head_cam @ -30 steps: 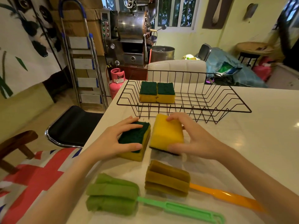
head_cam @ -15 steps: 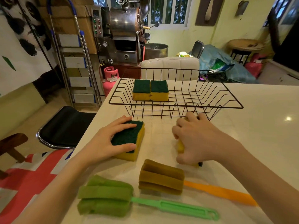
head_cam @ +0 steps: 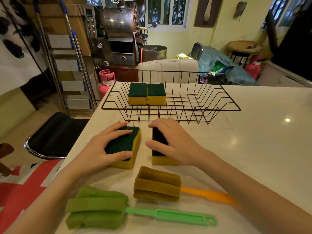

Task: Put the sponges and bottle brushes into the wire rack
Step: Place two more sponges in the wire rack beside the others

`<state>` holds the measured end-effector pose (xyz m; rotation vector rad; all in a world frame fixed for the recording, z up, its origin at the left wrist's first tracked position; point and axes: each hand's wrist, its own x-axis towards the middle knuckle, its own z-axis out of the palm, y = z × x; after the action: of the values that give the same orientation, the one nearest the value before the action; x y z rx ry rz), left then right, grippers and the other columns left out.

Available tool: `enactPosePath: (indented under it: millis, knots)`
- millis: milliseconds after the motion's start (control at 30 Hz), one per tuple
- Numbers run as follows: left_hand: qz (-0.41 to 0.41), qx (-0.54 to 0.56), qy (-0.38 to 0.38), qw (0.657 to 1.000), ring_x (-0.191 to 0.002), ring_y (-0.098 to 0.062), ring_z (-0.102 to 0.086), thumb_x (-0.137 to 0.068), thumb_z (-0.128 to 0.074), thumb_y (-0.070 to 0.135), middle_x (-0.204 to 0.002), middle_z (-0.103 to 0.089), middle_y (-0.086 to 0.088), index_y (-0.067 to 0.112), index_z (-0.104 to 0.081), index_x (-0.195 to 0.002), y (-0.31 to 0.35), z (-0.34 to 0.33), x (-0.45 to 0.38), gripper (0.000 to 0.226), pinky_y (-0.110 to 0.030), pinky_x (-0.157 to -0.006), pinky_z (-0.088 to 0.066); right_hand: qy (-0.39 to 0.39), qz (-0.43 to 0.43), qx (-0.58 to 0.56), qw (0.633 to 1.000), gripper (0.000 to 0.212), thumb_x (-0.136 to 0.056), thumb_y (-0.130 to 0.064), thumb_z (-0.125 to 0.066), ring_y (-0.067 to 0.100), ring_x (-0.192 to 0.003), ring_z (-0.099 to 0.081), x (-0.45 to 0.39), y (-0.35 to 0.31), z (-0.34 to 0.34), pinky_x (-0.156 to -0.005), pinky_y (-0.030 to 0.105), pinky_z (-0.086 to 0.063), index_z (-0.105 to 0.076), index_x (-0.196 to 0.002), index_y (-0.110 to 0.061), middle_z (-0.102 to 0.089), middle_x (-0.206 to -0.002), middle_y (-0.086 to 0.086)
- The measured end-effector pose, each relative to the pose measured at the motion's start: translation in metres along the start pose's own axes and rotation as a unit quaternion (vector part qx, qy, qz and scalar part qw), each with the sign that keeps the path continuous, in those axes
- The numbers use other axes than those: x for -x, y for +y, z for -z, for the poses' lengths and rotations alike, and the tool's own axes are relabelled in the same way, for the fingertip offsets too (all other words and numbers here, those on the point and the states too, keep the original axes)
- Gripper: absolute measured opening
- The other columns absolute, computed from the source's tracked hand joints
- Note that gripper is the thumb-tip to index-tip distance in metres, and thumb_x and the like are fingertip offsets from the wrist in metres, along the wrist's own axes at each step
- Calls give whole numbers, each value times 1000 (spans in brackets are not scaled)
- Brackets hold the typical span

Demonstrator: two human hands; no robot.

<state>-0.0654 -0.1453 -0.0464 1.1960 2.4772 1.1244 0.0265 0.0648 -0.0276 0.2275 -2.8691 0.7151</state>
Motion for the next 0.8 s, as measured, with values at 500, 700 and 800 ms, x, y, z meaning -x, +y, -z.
enactPosePath:
  millis: [500, 700, 800]
  knots:
    - [26, -16, -145, 989, -118, 30, -7, -41, -67, 72, -133, -10, 44, 67, -30, -115, 7, 23, -7, 83, -2, -92, -22, -182, -37, -16, 983, 89, -63, -45, -77, 10, -124, -29, 2, 20, 44, -101, 27, -33, -26, -134, -30, -31, -139, -6]
    - [39, -135, -250, 958, -128, 6, -5, -51, -75, 53, -137, -5, 32, 59, -8, -123, 18, 30, -25, 100, -24, -111, -13, -167, -44, -8, 985, 67, -62, -45, -76, 9, -97, -41, 2, 20, 36, -69, 18, -41, -37, -114, -28, -40, -110, -8]
    - [36, -208, -268, 940, -131, -4, -7, -57, -79, 43, -142, -11, 21, 48, -5, -134, 24, 32, -33, 106, -30, -111, -16, -168, -39, -19, 985, 65, -63, -43, -76, 9, -97, -43, 2, 20, 35, -69, 19, -43, -38, -114, -28, -41, -110, -7]
